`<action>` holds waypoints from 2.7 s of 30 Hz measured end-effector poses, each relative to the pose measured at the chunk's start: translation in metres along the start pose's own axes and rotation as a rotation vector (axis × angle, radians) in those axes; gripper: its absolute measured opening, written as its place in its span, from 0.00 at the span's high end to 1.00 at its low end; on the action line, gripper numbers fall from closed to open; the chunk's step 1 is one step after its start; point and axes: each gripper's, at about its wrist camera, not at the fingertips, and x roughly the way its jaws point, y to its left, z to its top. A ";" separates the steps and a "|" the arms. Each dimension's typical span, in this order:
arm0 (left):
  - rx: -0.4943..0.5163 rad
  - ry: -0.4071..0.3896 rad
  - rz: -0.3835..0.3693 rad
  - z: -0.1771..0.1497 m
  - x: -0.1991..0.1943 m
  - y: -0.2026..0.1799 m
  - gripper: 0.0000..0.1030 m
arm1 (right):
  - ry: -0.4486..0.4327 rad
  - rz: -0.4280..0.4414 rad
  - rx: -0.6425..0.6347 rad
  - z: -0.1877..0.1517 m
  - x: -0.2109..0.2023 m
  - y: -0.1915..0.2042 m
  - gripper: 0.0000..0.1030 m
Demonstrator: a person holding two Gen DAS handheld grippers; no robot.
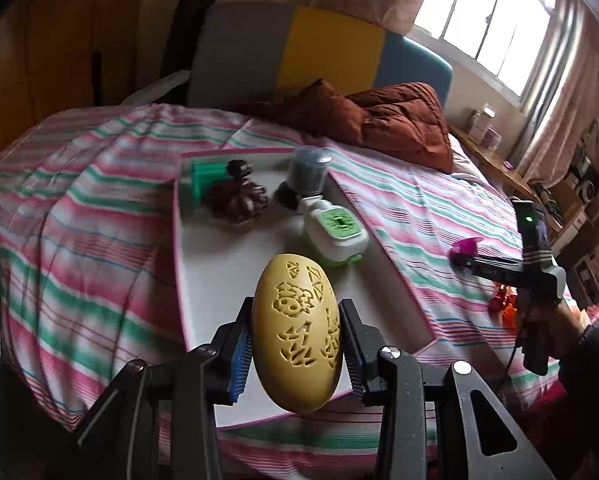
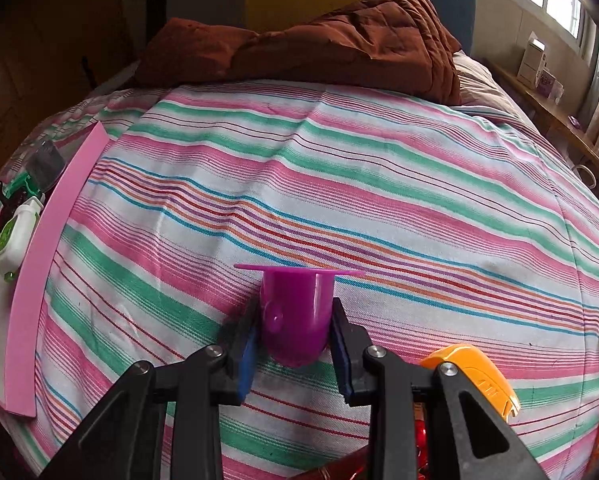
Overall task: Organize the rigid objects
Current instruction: 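Carry the yellow oval block into the tray and open the left tool, then carry the magenta cup into the tray beside the yellow block, open right tool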
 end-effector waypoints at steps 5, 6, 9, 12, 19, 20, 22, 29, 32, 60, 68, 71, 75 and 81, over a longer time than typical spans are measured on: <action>-0.065 0.027 0.010 0.007 0.014 0.018 0.61 | -0.003 -0.001 -0.003 0.000 0.000 0.001 0.70; -0.053 0.025 0.013 0.011 0.017 0.017 0.61 | -0.002 -0.001 -0.002 0.000 0.000 0.001 0.70; -0.050 0.034 0.017 0.024 0.032 0.018 0.61 | -0.002 -0.005 -0.006 0.000 0.000 0.002 0.70; -0.047 0.061 0.040 0.037 0.052 0.019 0.61 | 0.001 -0.005 -0.005 0.000 0.001 0.002 0.70; -0.041 0.033 0.117 0.056 0.076 0.028 0.66 | 0.004 -0.001 -0.003 0.001 0.001 0.002 0.70; -0.029 0.033 0.136 0.056 0.077 0.028 0.66 | 0.005 -0.002 -0.004 0.002 0.001 0.002 0.70; -0.032 0.028 0.152 0.054 0.074 0.031 0.66 | 0.004 -0.002 -0.004 0.002 0.001 0.002 0.70; -0.013 -0.057 0.188 0.037 0.035 0.035 0.62 | 0.005 -0.004 -0.007 0.003 0.002 0.004 0.70; 0.007 -0.066 0.181 0.026 0.021 0.033 0.62 | 0.004 -0.008 -0.013 0.003 0.002 0.005 0.70; 0.050 -0.014 0.164 -0.013 0.000 0.001 0.59 | 0.017 -0.059 -0.041 0.003 0.000 0.010 0.70; 0.044 -0.019 0.143 -0.015 -0.003 0.003 0.56 | 0.023 0.006 -0.017 -0.003 -0.026 0.028 0.70; 0.044 -0.018 0.142 -0.017 -0.004 0.004 0.56 | -0.013 0.071 -0.046 -0.004 -0.045 0.050 0.70; 0.033 -0.017 0.143 -0.019 -0.005 0.008 0.56 | -0.060 0.168 -0.128 -0.004 -0.072 0.091 0.70; 0.016 -0.033 0.155 -0.020 -0.011 0.017 0.56 | -0.094 0.334 -0.254 -0.001 -0.099 0.160 0.70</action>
